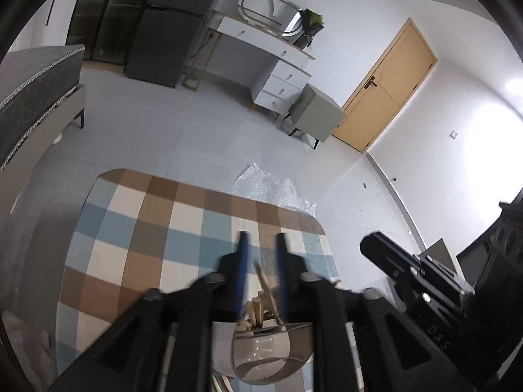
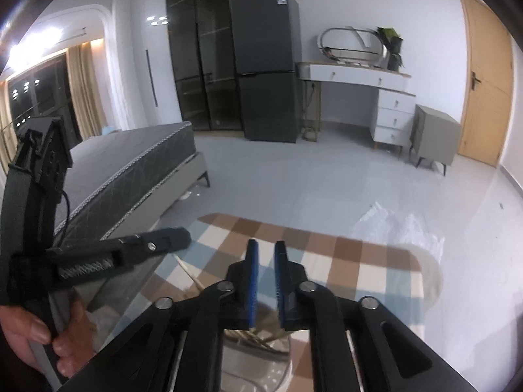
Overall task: Organize utensils
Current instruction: 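Open both grippers to release the chopsticks and raise them from the holder, then lower both open grippers toward the last chopsticks beside the holder, then pinch one chopstick with the right gripper and lift it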
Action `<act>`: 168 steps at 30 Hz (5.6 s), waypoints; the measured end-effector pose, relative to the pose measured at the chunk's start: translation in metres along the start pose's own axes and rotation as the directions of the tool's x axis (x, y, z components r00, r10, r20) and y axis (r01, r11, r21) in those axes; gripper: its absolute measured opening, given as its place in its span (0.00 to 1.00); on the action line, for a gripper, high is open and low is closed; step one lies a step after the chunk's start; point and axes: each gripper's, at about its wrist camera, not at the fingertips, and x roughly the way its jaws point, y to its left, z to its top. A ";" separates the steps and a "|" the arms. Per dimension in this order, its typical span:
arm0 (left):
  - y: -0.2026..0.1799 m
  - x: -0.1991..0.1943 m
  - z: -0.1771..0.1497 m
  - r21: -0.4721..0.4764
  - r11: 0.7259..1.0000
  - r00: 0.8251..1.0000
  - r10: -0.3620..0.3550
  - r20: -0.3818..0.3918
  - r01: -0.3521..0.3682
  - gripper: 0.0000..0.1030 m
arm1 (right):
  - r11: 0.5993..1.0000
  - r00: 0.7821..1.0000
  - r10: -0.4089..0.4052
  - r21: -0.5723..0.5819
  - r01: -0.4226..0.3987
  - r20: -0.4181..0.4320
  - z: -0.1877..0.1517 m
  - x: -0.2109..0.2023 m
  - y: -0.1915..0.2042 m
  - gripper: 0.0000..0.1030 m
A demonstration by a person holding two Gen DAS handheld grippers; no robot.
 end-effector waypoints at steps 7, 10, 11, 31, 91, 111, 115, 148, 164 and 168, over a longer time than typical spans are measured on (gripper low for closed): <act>0.000 -0.018 -0.009 -0.006 0.999 0.999 0.050 0.016 -0.050 0.49 | 0.997 0.999 -0.021 0.073 0.019 0.024 -0.012 -0.025 -0.010 0.28; -0.003 -0.029 -0.012 0.003 0.997 0.997 0.074 0.023 -0.074 0.49 | 0.993 0.997 -0.055 0.105 0.049 0.059 -0.014 -0.045 -0.011 0.50; -0.001 -0.029 -0.013 0.011 0.996 0.996 0.090 0.028 -0.090 0.49 | 0.992 0.996 -0.066 0.116 0.058 0.065 -0.014 -0.051 -0.011 0.52; -0.031 -0.096 -0.056 0.145 0.941 0.940 0.275 0.204 -0.306 0.80 | 0.974 0.981 -0.137 0.202 0.107 0.138 -0.055 -0.126 0.009 0.75; 0.062 -0.031 -0.133 0.008 0.908 0.908 0.418 0.030 -0.418 0.85 | 0.982 0.934 -0.017 0.169 0.082 -0.356 -0.194 0.023 0.043 0.46; 0.076 -0.028 -0.126 -0.028 0.893 0.893 0.449 0.007 -0.449 0.85 | 0.998 0.881 -0.043 0.012 0.055 -0.471 -0.208 0.075 0.067 0.05; 0.074 -0.028 -0.125 -0.028 0.896 0.896 0.443 0.004 -0.443 0.85 | 0.998 0.876 -0.056 -0.010 0.058 -0.479 -0.212 0.066 0.067 0.04; 0.087 -0.031 -0.120 -0.100 0.894 0.899 0.430 -0.088 -0.437 0.85 | 0.998 0.840 -0.051 -0.047 0.030 -0.541 -0.195 0.094 0.061 0.06; 0.080 0.002 -0.139 0.014 0.883 0.869 0.464 -0.174 -0.469 0.85 | 0.966 0.940 0.076 0.258 0.013 -0.332 -0.175 0.027 0.000 0.05; 0.072 0.011 -0.146 0.028 0.892 0.874 0.447 -0.190 -0.451 0.85 | 0.933 0.960 0.104 0.360 -0.003 -0.261 -0.169 0.012 -0.020 0.05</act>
